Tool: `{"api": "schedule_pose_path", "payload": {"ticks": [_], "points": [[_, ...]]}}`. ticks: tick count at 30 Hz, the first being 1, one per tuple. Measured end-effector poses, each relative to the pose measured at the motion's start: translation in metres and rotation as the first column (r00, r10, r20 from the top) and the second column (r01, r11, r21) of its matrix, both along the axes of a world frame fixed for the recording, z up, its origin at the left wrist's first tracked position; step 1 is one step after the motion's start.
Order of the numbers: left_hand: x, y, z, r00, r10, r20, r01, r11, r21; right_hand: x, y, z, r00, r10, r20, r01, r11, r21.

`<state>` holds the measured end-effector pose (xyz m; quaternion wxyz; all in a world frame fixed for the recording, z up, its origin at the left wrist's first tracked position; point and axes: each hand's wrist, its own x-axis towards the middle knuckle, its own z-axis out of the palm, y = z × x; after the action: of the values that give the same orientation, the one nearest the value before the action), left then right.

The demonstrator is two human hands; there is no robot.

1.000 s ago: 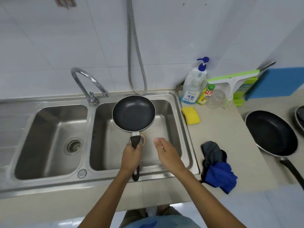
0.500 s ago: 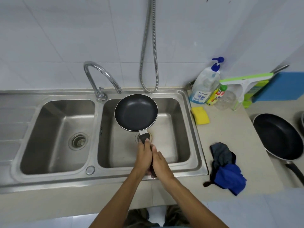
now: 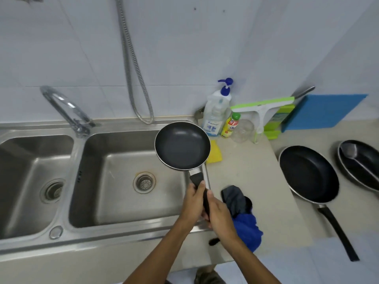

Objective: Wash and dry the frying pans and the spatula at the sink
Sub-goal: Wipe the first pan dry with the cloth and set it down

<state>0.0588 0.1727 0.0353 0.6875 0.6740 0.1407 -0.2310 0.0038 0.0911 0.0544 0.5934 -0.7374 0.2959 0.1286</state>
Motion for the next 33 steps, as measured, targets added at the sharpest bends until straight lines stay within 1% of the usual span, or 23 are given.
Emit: {"api": "schedule_pose_path", "payload": {"ticks": [2,3,5,8,13,17,20,27,33], "points": [[-0.007,-0.038,0.004,0.998,-0.058,-0.018,0.056,0.996,-0.074,-0.009,-0.042,0.003,0.999,-0.045,0.0,0.045,0.998,0.04],[-0.01,-0.056,0.003,0.995,-0.094,-0.017,0.092,0.992,-0.082,-0.015,-0.063,0.005,0.998,-0.067,-0.004,0.067,0.996,0.058],[-0.019,-0.09,0.001,0.984,-0.177,0.002,0.177,0.982,-0.064,-0.028,-0.103,0.005,0.996,-0.09,0.008,0.089,0.994,0.056],[-0.033,-0.136,-0.005,0.958,-0.285,-0.012,0.285,0.958,-0.043,-0.049,-0.15,-0.004,0.99,-0.142,-0.001,0.142,0.99,0.017],[-0.047,-0.193,-0.026,0.925,-0.371,-0.077,0.374,0.927,0.031,-0.072,-0.193,-0.025,0.975,-0.22,-0.017,0.219,0.975,-0.044],[-0.044,-0.213,-0.037,0.916,-0.381,-0.126,0.393,0.915,0.091,-0.074,-0.207,-0.045,0.97,-0.244,-0.011,0.242,0.967,-0.076],[-0.041,-0.219,-0.044,0.916,-0.382,-0.124,0.394,0.915,0.091,-0.072,-0.212,-0.055,0.969,-0.246,0.014,0.246,0.967,-0.059],[-0.04,-0.225,-0.05,0.914,-0.381,-0.139,0.401,0.898,0.178,-0.074,-0.219,-0.06,0.97,-0.239,0.041,0.239,0.971,-0.016],[-0.041,-0.226,-0.05,0.907,-0.394,-0.148,0.416,0.89,0.184,-0.076,-0.222,-0.067,0.977,-0.209,0.047,0.209,0.978,-0.001]]}}
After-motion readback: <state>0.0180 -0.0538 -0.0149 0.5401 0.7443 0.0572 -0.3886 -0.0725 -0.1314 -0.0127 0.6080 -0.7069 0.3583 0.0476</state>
